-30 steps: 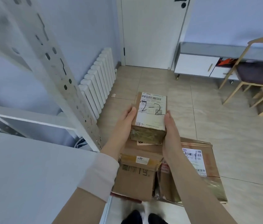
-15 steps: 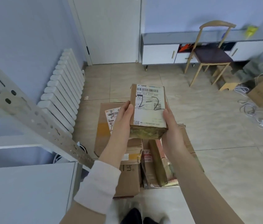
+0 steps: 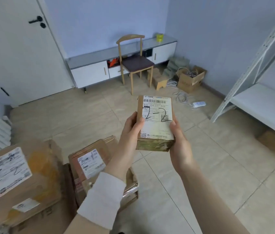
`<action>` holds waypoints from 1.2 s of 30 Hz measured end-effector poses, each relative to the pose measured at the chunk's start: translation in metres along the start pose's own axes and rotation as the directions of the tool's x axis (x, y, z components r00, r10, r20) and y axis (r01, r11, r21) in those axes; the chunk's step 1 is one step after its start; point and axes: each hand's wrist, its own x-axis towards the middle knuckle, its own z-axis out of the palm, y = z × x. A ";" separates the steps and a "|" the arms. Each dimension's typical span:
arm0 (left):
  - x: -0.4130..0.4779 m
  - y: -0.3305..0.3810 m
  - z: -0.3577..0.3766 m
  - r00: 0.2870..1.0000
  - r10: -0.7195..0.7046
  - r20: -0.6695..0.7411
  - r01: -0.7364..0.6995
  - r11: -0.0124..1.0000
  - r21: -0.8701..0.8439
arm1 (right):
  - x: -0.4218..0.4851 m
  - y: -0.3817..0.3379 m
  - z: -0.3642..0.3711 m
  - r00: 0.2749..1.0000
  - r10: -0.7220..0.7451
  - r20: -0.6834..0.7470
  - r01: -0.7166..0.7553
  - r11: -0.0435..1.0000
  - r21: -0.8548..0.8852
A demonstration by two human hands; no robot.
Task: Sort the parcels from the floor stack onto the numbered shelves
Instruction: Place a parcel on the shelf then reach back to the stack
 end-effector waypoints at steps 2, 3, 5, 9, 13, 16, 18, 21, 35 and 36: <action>0.004 -0.008 0.049 0.997 -0.007 0.079 0.006 1.000 0.015 | -0.002 -0.020 -0.044 0.996 -0.028 -0.082 0.028 1.000 0.007; 0.006 -0.011 0.074 0.993 -0.003 0.121 0.001 1.000 0.019 | -0.003 -0.029 -0.067 0.992 -0.045 -0.118 0.046 0.999 0.004; 0.009 -0.018 0.123 0.978 -0.002 0.208 -0.001 1.000 0.017 | -0.007 -0.048 -0.110 0.979 -0.082 -0.188 0.083 0.997 -0.005; 0.011 -0.031 0.210 0.921 -0.022 0.388 0.011 0.999 0.031 | -0.021 -0.081 -0.184 0.924 -0.175 -0.341 0.183 0.983 -0.010; 0.016 -0.041 0.286 0.830 -0.033 0.557 0.023 0.999 0.025 | -0.032 -0.110 -0.244 0.845 -0.232 -0.482 0.243 0.969 -0.040; 0.027 -0.046 0.334 0.756 -0.045 0.653 0.032 0.999 0.032 | -0.033 -0.131 -0.280 0.783 -0.280 -0.555 0.282 0.956 -0.084; 0.037 -0.046 0.363 0.692 -0.034 0.721 0.015 0.999 0.032 | -0.029 -0.144 -0.300 0.741 -0.305 -0.598 0.306 0.946 -0.103; 0.054 -0.043 0.403 0.606 -0.033 0.795 0.021 0.999 0.026 | -0.019 -0.163 -0.325 0.675 -0.343 -0.653 0.340 0.930 -0.137; 0.119 -0.054 0.527 0.391 -0.071 0.918 0.004 0.997 0.075 | 0.028 -0.208 -0.418 0.512 -0.407 -0.756 0.365 0.900 -0.237; 0.123 -0.057 0.535 0.392 -0.076 0.917 0.009 0.997 0.079 | 0.031 -0.210 -0.427 0.509 -0.413 -0.755 0.364 0.898 -0.246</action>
